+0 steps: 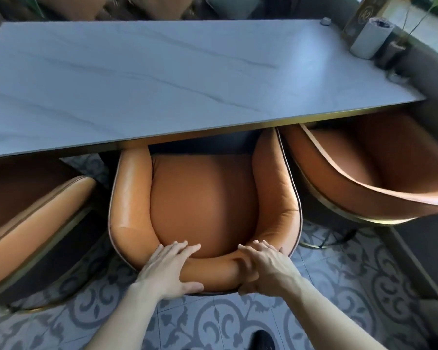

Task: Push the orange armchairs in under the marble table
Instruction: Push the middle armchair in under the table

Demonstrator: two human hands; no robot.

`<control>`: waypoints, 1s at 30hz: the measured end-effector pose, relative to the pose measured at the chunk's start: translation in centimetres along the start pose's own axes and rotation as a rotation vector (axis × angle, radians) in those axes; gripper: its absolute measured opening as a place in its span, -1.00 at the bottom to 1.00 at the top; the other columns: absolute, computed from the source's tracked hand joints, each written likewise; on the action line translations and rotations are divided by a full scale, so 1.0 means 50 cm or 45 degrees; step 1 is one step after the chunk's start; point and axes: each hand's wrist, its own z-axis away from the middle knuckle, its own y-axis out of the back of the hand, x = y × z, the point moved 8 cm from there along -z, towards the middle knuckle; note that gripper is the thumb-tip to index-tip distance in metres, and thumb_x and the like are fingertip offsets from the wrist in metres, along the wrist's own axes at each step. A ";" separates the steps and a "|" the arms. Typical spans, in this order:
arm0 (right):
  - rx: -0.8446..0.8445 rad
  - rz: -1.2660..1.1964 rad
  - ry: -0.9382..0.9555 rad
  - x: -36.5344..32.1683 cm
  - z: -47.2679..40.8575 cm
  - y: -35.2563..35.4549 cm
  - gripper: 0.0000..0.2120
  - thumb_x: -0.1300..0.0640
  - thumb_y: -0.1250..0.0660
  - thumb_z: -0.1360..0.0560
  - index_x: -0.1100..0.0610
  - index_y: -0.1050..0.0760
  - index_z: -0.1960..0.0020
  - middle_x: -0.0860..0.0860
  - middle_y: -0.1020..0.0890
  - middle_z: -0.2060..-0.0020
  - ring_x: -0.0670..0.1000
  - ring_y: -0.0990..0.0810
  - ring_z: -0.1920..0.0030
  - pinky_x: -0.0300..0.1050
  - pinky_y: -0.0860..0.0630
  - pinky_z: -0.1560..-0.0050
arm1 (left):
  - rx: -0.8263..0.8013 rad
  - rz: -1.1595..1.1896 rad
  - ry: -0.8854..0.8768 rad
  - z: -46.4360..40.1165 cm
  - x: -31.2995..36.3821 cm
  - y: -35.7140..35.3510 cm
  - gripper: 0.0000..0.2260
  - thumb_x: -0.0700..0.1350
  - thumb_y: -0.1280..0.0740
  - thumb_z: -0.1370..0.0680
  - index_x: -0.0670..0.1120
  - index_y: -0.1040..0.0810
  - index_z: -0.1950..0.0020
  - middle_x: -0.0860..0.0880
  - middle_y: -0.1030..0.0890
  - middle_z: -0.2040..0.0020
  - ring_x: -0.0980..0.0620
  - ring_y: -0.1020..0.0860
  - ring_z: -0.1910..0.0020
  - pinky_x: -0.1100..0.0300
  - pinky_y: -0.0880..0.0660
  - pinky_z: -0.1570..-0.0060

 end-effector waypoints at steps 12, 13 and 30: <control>0.101 0.179 0.115 0.004 0.000 -0.029 -0.05 -0.32 -0.53 -0.36 -0.21 -0.14 -0.61 0.05 -0.35 -0.50 0.21 -0.18 -0.53 0.35 -0.27 -0.39 | -0.046 -0.022 -0.082 0.003 0.004 -0.033 -0.06 0.62 -0.07 -0.19 0.28 -0.16 -0.52 0.20 -0.26 -0.53 0.17 -0.17 -0.50 0.07 0.05 -0.53; 0.122 0.176 0.127 0.006 -0.001 -0.029 -0.06 -0.32 -0.52 -0.37 -0.22 -0.14 -0.61 0.06 -0.35 -0.50 0.22 -0.18 -0.54 0.34 -0.27 -0.38 | -0.043 -0.028 -0.080 0.003 0.005 -0.034 -0.07 0.62 -0.09 -0.20 0.28 -0.15 -0.52 0.20 -0.26 -0.53 0.17 -0.16 -0.50 0.07 0.05 -0.53; 0.226 0.151 0.237 0.081 -0.036 0.008 -0.16 -0.31 -0.53 -0.37 -0.23 -0.27 -0.56 0.00 -0.48 -0.34 0.18 -0.29 -0.44 0.31 -0.33 -0.28 | 0.092 -0.094 0.020 -0.026 0.067 -0.041 -0.09 0.62 0.06 -0.25 0.25 -0.11 -0.54 0.19 -0.22 -0.55 0.17 -0.11 -0.53 0.08 0.10 -0.54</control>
